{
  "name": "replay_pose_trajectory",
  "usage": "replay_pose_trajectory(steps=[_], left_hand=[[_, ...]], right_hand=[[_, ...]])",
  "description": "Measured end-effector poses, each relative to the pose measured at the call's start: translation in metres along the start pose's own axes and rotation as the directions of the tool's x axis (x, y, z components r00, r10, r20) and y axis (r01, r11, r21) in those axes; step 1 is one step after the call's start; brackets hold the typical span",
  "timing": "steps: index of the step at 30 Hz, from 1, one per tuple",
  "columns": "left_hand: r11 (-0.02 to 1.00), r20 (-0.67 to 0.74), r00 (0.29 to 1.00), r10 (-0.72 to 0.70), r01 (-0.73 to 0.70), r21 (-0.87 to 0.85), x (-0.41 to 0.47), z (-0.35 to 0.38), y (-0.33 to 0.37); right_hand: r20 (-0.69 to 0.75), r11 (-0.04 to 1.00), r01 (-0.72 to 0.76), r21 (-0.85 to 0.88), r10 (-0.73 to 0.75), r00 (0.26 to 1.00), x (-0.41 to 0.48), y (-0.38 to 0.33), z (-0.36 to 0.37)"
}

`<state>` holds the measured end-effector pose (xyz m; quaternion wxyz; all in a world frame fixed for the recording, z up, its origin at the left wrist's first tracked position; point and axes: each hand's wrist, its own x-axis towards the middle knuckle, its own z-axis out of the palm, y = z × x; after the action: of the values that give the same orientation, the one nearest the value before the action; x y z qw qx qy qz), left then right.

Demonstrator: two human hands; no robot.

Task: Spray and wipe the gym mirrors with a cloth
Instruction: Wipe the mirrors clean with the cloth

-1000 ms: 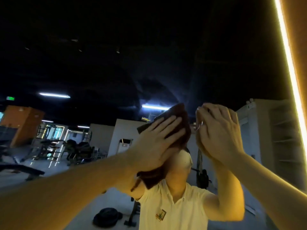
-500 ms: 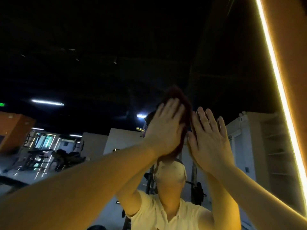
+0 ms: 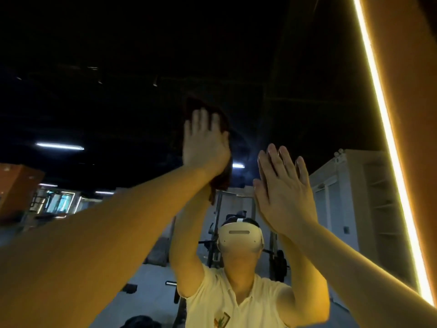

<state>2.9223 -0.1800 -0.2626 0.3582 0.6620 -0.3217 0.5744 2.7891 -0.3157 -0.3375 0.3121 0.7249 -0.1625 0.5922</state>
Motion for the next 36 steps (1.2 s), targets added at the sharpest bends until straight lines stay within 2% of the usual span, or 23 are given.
replay_pose_trajectory(steps=[2,4,6,7,9,11,12,14,15,17,21,23,26,28,29,31,32,34,36], left_hand=[[0.961,0.035,0.961,0.275,-0.273,-0.048,-0.022,0.005,0.036],[0.869,0.105,0.864,0.493,-0.483,-0.107,-0.040,0.009,0.049],[0.804,0.153,0.790,0.594,-0.591,-0.072,-0.035,0.005,0.036],[0.801,0.175,0.786,0.593,-0.599,-0.022,-0.027,0.002,0.023],[0.860,0.152,0.857,0.492,-0.505,0.064,-0.004,-0.006,-0.007],[0.955,0.074,0.961,0.268,-0.275,0.111,0.021,-0.013,-0.040],[0.982,0.048,0.989,0.139,-0.144,0.126,0.030,-0.015,-0.052],[0.990,0.021,0.997,-0.073,0.070,0.119,0.040,-0.013,-0.057],[0.987,0.012,0.991,-0.130,0.128,0.100,0.041,-0.009,-0.049],[0.989,-0.005,0.991,-0.133,0.134,0.061,0.037,-0.005,-0.021],[0.997,-0.014,0.997,0.078,-0.078,-0.020,0.025,0.008,0.055],[0.964,-0.012,0.966,0.257,-0.257,-0.071,0.003,0.016,0.094],[0.804,0.053,0.806,0.589,-0.578,-0.141,-0.044,0.027,0.116],[0.722,0.115,0.713,0.692,-0.679,-0.133,-0.048,0.020,0.090],[0.705,0.144,0.691,0.708,-0.702,-0.100,-0.043,0.017,0.071],[0.735,0.176,0.720,0.671,-0.677,-0.035,-0.029,0.011,0.030],[0.780,0.162,0.769,0.618,-0.626,-0.003,-0.020,0.005,0.011],[0.883,0.096,0.883,0.460,-0.466,0.050,0.004,-0.002,-0.016],[0.969,0.050,0.971,0.234,-0.237,0.074,0.024,-0.004,-0.015]], right_hand=[[-0.035,0.987,-0.015,0.158,0.021,0.999,-0.001,0.004,-0.010],[-0.125,0.956,-0.038,0.289,0.077,0.989,-0.008,0.020,-0.020],[-0.210,0.968,-0.055,0.243,0.108,0.972,-0.016,0.044,-0.024],[-0.228,0.980,-0.065,0.187,0.107,0.968,-0.017,0.056,-0.024],[-0.208,0.989,-0.105,0.106,0.126,0.970,-0.017,0.073,-0.020],[-0.155,0.990,-0.127,0.060,0.135,0.979,-0.016,0.076,-0.015],[-0.142,0.990,-0.134,0.040,0.138,0.980,-0.017,0.076,-0.012],[-0.137,0.991,-0.137,0.015,0.137,0.981,-0.019,0.076,-0.008],[-0.138,0.991,-0.136,0.011,0.136,0.981,-0.019,0.077,-0.007],[-0.136,0.991,-0.132,0.019,0.133,0.982,-0.020,0.077,-0.007],[-0.171,0.991,-0.117,0.063,0.126,0.977,-0.018,0.079,-0.002],[-0.182,0.982,-0.130,0.138,0.154,0.971,-0.017,0.080,-0.004],[-0.211,0.941,-0.130,0.314,0.203,0.956,-0.020,0.079,-0.013],[-0.225,0.932,-0.126,0.340,0.211,0.951,-0.025,0.079,-0.013],[-0.224,0.938,-0.130,0.321,0.209,0.952,-0.025,0.079,-0.012],[-0.213,0.953,-0.134,0.270,0.195,0.957,-0.024,0.077,-0.011],[-0.209,0.957,-0.134,0.258,0.191,0.959,-0.023,0.076,-0.010],[-0.211,0.958,-0.136,0.252,0.191,0.959,-0.024,0.074,-0.009],[-0.219,0.958,-0.129,0.255,0.187,0.958,-0.024,0.074,-0.007]])
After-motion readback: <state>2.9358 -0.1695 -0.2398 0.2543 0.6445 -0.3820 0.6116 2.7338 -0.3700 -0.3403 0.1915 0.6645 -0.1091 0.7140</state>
